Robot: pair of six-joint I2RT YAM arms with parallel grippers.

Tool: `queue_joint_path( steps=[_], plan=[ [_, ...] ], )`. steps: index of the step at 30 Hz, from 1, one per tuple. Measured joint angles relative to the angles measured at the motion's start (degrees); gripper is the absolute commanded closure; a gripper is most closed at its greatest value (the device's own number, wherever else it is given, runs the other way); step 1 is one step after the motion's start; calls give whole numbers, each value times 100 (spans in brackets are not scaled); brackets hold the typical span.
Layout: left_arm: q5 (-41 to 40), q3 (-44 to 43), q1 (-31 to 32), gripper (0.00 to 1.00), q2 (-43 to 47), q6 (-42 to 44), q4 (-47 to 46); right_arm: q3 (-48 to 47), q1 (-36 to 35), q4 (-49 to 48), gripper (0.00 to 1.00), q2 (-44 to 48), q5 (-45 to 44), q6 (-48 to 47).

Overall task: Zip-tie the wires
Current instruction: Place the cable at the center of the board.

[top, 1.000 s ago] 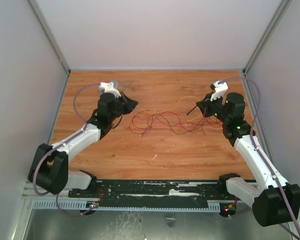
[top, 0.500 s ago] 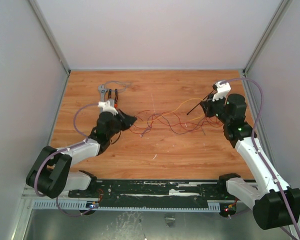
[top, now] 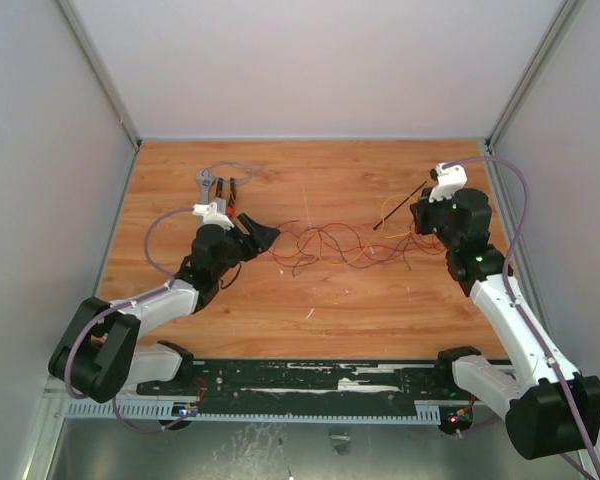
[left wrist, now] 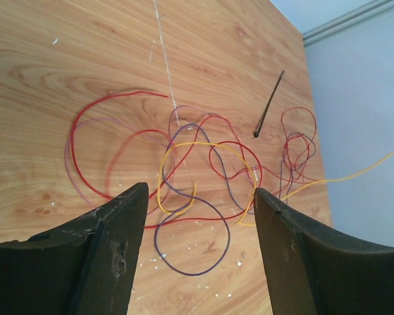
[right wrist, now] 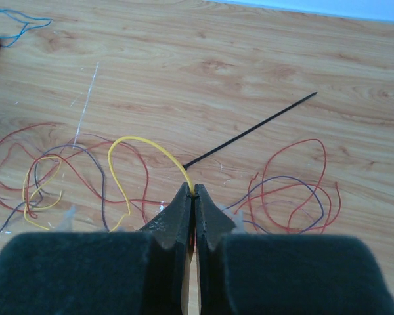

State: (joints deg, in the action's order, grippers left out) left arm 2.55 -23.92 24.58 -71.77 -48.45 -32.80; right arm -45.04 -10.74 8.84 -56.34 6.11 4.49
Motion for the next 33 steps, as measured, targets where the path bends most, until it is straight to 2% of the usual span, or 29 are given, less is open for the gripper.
queue_joint_path(
  steps=[6, 15, 21, 28, 30, 33],
  plan=[
    [-76, 2, 0, 27, 17, 133, 131, 63, 0, -66, 100, -31, -55, 0],
    [-181, -199, 11, 26, 50, 898, 1010, 393, 0, -142, 100, -195, -168, 31],
    [-221, -1397, 466, 24, -778, 1735, 1757, 557, 0, -142, 100, -315, -197, 153],
    [-774, -2124, 1091, 20, -1687, 2371, 2527, 557, 0, -184, 100, -286, -293, 157],
    [-968, -2234, 1224, 21, -1886, 2487, 2734, 557, 0, -184, 100, -249, -328, 155],
    [-1185, -2302, 1329, 31, -2055, 2608, 2957, 557, 0, -186, 100, -205, -337, 157]
  ],
)
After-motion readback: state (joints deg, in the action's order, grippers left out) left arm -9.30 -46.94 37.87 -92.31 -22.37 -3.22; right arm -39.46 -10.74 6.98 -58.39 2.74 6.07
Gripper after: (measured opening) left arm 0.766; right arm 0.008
